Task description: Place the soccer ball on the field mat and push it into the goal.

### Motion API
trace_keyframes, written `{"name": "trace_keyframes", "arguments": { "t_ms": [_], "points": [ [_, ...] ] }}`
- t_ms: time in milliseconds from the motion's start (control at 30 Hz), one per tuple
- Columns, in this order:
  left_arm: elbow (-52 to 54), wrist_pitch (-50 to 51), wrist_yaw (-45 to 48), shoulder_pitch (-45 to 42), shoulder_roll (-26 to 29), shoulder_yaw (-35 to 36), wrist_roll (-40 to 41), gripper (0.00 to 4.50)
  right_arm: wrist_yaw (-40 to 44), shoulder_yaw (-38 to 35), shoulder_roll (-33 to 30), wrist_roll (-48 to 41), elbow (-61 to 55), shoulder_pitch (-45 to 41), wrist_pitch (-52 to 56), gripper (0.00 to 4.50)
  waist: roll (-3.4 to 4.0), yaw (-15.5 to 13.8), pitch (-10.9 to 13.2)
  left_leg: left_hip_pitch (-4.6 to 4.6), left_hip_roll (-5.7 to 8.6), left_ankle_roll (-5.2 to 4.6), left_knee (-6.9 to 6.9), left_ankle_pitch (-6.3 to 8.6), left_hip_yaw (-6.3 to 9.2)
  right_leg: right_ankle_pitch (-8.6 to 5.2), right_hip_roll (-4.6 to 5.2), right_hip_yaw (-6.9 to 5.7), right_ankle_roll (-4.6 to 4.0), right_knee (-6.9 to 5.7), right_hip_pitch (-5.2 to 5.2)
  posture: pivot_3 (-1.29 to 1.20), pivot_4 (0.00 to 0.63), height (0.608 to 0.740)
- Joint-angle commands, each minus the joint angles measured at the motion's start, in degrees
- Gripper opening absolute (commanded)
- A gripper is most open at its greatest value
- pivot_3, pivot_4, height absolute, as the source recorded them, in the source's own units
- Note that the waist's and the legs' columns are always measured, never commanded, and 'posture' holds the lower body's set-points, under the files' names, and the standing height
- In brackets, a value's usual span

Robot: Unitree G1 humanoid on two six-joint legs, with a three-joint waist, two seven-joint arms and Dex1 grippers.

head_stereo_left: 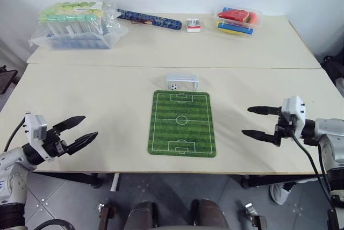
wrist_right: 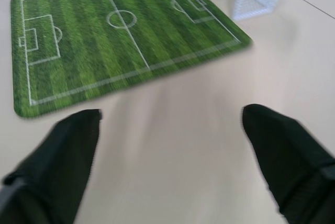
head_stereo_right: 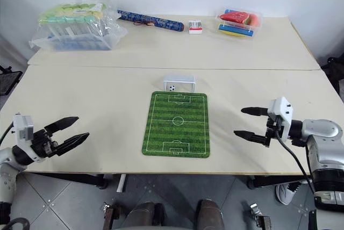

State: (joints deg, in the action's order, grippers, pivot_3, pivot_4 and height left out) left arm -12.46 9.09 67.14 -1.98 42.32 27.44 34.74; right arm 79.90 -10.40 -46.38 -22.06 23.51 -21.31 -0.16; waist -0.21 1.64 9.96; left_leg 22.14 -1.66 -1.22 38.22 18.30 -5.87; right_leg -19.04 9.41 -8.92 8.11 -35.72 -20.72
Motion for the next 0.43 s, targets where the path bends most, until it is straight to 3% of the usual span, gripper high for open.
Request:
{"name": "trace_keyframes", "arguments": {
  "t_ms": [33,433],
  "points": [
    [-1.49,-0.43,2.59,1.45,2.43,2.5,0.57,4.5,2.02,-3.17,-0.96,-1.68,4.24,0.34,-3.27,4.44,0.0,-0.03,0.0,0.0,0.0,0.0,0.0,0.0,0.0,0.0,0.0,0.0,0.0,0.0,0.0,0.0,0.15,0.74],
    [-5.25,-4.01,5.88,-1.45,4.59,2.13,-0.84,4.5,4.96,-2.52,-2.28,0.28,9.69,0.17,-7.78,4.44,0.02,-0.04,0.01,0.0,0.01,0.0,0.0,0.0,0.02,0.0,0.01,0.0,0.0,0.03,0.02,0.0,0.15,0.74]
  ]
}}
